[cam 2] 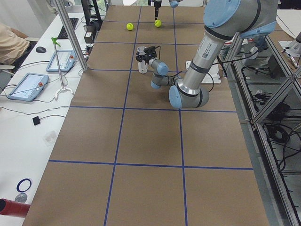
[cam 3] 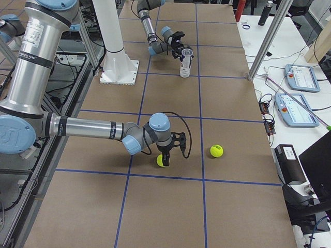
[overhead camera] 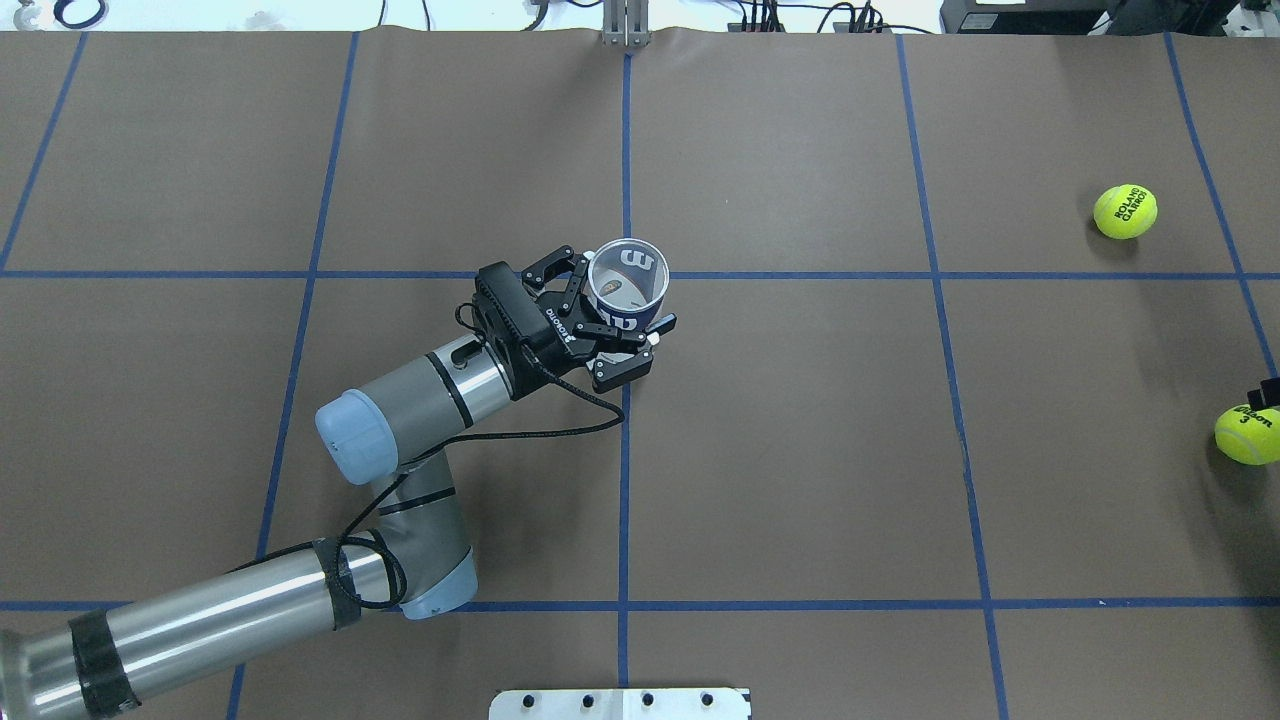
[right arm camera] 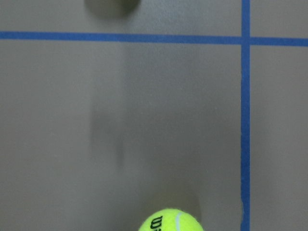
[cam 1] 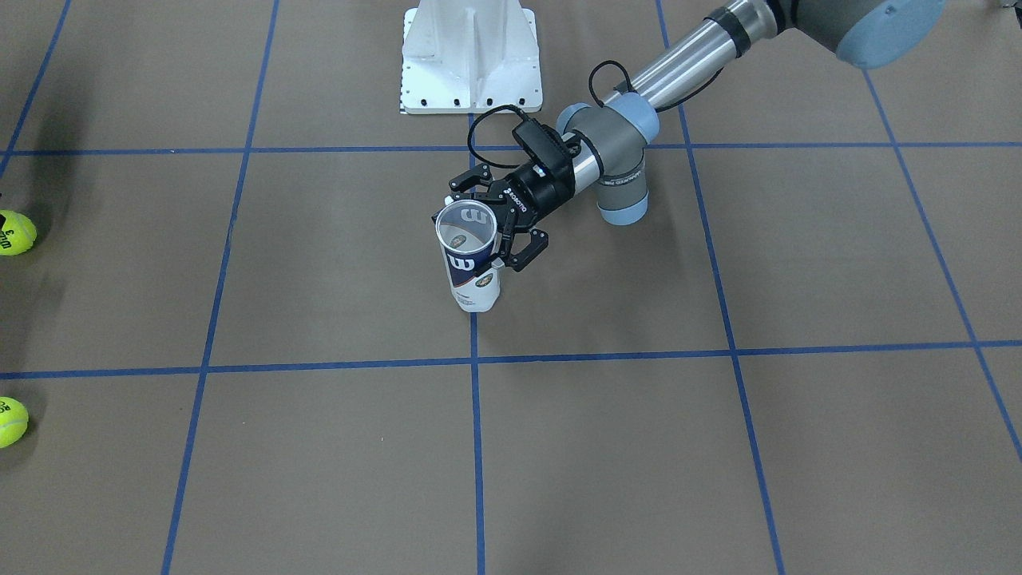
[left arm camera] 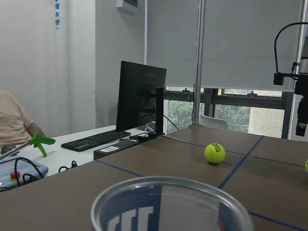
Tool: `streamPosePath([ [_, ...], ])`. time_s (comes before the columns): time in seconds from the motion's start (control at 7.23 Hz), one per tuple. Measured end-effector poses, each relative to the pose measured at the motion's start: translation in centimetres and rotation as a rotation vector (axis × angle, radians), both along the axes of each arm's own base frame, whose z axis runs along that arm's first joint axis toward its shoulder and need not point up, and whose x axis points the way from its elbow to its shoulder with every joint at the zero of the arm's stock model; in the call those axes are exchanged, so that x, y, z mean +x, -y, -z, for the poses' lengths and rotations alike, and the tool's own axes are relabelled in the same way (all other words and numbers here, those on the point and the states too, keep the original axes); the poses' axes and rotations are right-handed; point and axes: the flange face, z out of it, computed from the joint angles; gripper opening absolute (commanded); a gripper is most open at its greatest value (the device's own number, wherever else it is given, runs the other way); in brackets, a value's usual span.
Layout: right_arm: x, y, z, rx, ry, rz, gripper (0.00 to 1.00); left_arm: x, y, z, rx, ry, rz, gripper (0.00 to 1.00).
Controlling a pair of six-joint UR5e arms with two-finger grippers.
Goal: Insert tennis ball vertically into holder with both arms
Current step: 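Hold the can with the left gripper while the right gripper reaches a tennis ball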
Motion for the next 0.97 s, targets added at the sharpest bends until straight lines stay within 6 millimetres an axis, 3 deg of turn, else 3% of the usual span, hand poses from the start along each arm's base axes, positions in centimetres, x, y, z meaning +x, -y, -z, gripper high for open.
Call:
streamPosePath([
  [0.55, -2.6, -1.2, -1.9, 0.009, -0.062, 0.031, 0.99, 0.0, 0.0, -0.2, -0.001, 0.002, 0.000, 0.99],
  [0.69, -3.1, -1.3, -2.0, 0.011, -0.068, 0.042, 0.91, 0.0, 0.0, -0.2, -0.001, 0.002, 0.000, 0.99],
  [0.83, -3.6, -1.4, -2.1, 0.016, -0.079, 0.051, 0.50, 0.0, 0.0, -0.2, -0.001, 0.002, 0.001, 0.99],
  [0.97, -4.0, -1.6, -2.3, 0.022, -0.093, 0.059, 0.18, 0.0, 0.0, -0.2, -0.001, 0.002, 0.001, 0.99],
])
